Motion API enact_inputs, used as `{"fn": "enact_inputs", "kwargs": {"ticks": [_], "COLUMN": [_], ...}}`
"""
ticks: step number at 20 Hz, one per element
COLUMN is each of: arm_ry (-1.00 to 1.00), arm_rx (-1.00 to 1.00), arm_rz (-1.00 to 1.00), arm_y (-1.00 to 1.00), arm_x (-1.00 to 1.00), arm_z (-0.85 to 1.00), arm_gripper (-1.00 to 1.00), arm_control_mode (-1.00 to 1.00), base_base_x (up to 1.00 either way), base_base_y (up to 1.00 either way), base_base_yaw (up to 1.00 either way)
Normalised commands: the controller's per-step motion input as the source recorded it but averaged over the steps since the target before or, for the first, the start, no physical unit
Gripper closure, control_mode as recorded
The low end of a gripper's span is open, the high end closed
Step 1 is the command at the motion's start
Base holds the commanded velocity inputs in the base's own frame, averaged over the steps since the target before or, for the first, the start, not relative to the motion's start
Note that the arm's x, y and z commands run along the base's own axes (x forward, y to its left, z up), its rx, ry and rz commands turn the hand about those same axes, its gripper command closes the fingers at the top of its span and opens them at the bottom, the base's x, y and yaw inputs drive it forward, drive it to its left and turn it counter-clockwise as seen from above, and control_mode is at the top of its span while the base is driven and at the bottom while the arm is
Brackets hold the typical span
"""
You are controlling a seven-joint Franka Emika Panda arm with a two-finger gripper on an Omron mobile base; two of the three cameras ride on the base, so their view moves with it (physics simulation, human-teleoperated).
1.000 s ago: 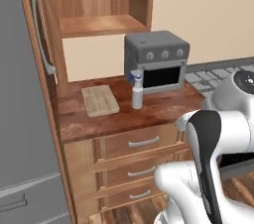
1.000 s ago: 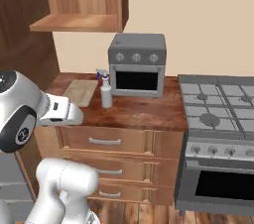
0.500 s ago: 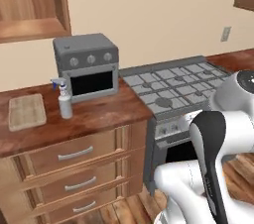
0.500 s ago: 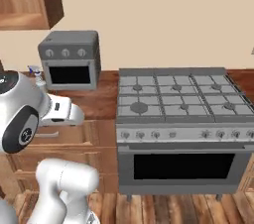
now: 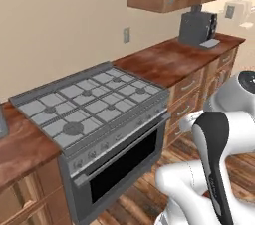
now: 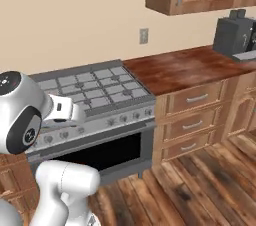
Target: Grab the spray bottle from the cabinet, then place it next to the cutting board for sanitizing. Then grab the dish brush from the countertop next to the sink and place it next to the cutting board.
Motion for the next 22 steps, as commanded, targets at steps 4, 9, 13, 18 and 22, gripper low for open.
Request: {"fn": "enact_inputs", "kwargs": {"ticks": [4,9,13,18,22], "arm_ry": [0.00,0.00,0.00,0.00,0.00], "arm_rx": [0.00,0.00,0.00,0.00,0.00], "arm_rz": [0.00,0.00,0.00,0.00,0.00], "arm_y": [0.00,0.00,0.00,0.00,0.00], "arm_x": [0.00,0.00,0.00,0.00,0.00], "arm_z": [0.00,0.00,0.00,0.00,0.00], "arm_gripper": [-1.00,-1.00,-1.00,-1.00,-1.00], "arm_control_mode": [1.00,1.00,1.00,1.00,1.00], "base_base_x": [0.00,0.00,0.00,0.00,0.11], "base_base_y": [-0.52,-0.12,0.00,0.02,0.21], "base_base_yaw": [-0.81,-0.88,-0.87,-0.91,-0.91]}}
